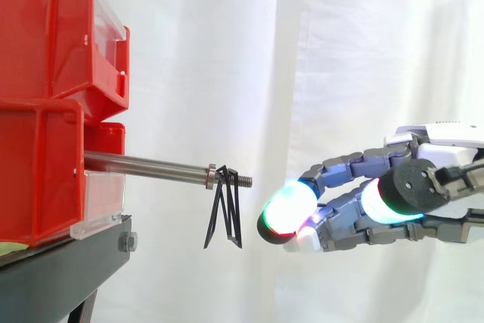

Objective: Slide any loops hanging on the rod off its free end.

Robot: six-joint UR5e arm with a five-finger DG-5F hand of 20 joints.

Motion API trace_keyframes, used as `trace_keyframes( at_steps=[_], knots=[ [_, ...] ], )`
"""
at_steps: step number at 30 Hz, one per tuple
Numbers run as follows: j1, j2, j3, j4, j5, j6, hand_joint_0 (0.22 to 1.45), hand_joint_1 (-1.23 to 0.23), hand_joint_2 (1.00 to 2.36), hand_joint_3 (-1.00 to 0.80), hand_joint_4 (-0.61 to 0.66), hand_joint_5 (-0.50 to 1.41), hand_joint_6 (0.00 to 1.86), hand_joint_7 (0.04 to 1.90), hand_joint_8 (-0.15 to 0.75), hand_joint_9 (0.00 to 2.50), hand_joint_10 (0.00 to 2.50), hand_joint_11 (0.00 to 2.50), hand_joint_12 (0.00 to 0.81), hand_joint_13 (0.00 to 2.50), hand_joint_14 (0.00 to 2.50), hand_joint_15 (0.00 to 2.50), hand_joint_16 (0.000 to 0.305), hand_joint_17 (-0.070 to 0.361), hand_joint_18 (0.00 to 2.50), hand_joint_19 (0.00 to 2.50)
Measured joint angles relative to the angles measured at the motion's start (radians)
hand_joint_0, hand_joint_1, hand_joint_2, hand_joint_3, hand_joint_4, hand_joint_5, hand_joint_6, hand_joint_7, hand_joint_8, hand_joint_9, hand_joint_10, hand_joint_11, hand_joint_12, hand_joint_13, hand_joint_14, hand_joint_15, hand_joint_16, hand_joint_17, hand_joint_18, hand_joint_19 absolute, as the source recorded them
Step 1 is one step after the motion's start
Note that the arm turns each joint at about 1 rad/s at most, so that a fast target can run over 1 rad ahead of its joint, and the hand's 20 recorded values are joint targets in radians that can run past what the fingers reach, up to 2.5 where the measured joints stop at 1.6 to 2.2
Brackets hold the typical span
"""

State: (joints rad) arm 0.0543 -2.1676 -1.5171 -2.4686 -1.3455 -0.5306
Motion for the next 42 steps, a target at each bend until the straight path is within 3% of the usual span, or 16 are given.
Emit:
trace_keyframes(
  at_steps=[3, 7, 18, 21, 27, 32, 42],
  knots=[
    [0.0, -0.013, 0.001, 0.03, 0.0, -0.006, 0.55, -0.82, 1.0, -0.5, 0.33, -0.16, 0.5, 0.92, 0.261, 0.68, 0.01, 0.3, 0.345, 0.4, 0.01, 0.17, 0.046, 0.103, 0.22, 0.2],
    [0.0, -0.065, 0.027, 0.074, -0.003, -0.003, 0.58, -0.83, 1.0, -0.5, 0.33, -0.16, 0.5, 0.92, 0.26, 0.7, 0.01, 0.31, 0.342, 0.42, 0.01, 0.18, 0.045, 0.102, 0.24, 0.21],
    [0.008, -0.131, 0.089, 0.097, -0.014, 0.002, 0.59, -0.83, 1.0, -0.5, 0.34, -0.15, 0.5, 0.94, 0.263, 0.75, 0.01, 0.36, 0.337, 0.48, 0.01, 0.23, 0.045, 0.101, 0.3, 0.28],
    [0.011, -0.165, 0.123, 0.098, -0.018, 0.001, 0.59, -0.82, 1.0, -0.5, 0.34, -0.15, 0.5, 0.94, 0.265, 0.76, 0.01, 0.35, 0.337, 0.49, 0.01, 0.23, 0.045, 0.101, 0.31, 0.28],
    [0.019, -0.219, 0.215, 0.066, -0.057, -0.001, 0.59, -0.81, 1.0, -0.5, 0.34, -0.14, 0.5, 0.96, 0.267, 0.77, 0.01, 0.36, 0.338, 0.49, 0.01, 0.25, 0.045, 0.101, 0.31, 0.29],
    [0.034, -0.228, 0.238, 0.063, -0.068, -0.02, 0.58, -0.77, 1.0, -0.5, 0.34, -0.13, 0.5, 0.98, 0.269, 0.78, 0.01, 0.37, 0.34, 0.52, 0.01, 0.27, 0.045, 0.101, 0.33, 0.31],
    [0.053, -0.228, 0.241, 0.091, -0.069, -0.083, 0.59, -0.69, 1.0, -0.46, 0.33, -0.12, 0.5, 1.01, 0.277, 0.82, 0.01, 0.38, 0.341, 0.55, 0.01, 0.29, 0.045, 0.101, 0.36, 0.33]
  ],
)
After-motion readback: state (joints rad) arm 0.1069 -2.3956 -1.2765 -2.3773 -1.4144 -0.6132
